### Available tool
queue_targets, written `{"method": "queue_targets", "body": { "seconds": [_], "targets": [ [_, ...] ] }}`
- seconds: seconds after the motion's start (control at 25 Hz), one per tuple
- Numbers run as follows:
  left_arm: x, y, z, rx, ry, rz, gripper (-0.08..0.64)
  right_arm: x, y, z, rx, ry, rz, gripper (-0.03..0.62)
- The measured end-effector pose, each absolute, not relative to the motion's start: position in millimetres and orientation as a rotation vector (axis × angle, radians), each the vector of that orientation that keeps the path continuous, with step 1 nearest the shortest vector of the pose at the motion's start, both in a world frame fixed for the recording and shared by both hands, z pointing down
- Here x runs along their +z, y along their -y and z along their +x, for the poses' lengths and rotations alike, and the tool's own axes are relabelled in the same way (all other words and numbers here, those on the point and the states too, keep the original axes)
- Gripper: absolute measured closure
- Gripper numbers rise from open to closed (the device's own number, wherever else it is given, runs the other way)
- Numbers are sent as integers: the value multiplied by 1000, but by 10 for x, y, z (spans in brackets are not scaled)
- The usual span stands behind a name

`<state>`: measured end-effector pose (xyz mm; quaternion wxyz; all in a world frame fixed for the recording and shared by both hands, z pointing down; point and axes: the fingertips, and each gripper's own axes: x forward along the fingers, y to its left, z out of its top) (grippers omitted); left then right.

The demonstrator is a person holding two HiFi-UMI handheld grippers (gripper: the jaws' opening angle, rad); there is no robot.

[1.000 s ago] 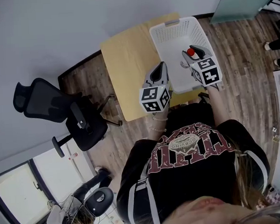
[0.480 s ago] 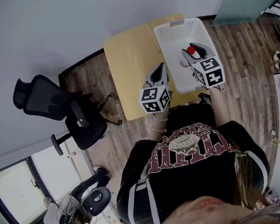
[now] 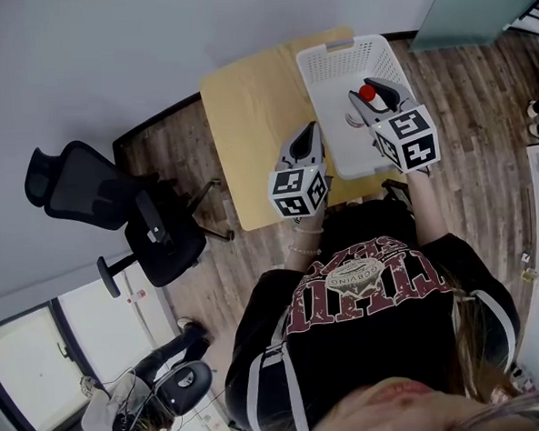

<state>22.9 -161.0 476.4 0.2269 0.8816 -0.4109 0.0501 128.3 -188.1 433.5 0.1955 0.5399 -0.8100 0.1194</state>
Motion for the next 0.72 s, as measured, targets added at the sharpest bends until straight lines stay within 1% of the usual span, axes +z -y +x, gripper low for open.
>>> {"method": "queue_targets", "body": {
  "seconds": [0.72],
  "targets": [
    [4767, 1565, 90, 118, 1164, 2406, 514, 3872, 1835, 1068, 230, 2358, 1470, 423]
  ]
}}
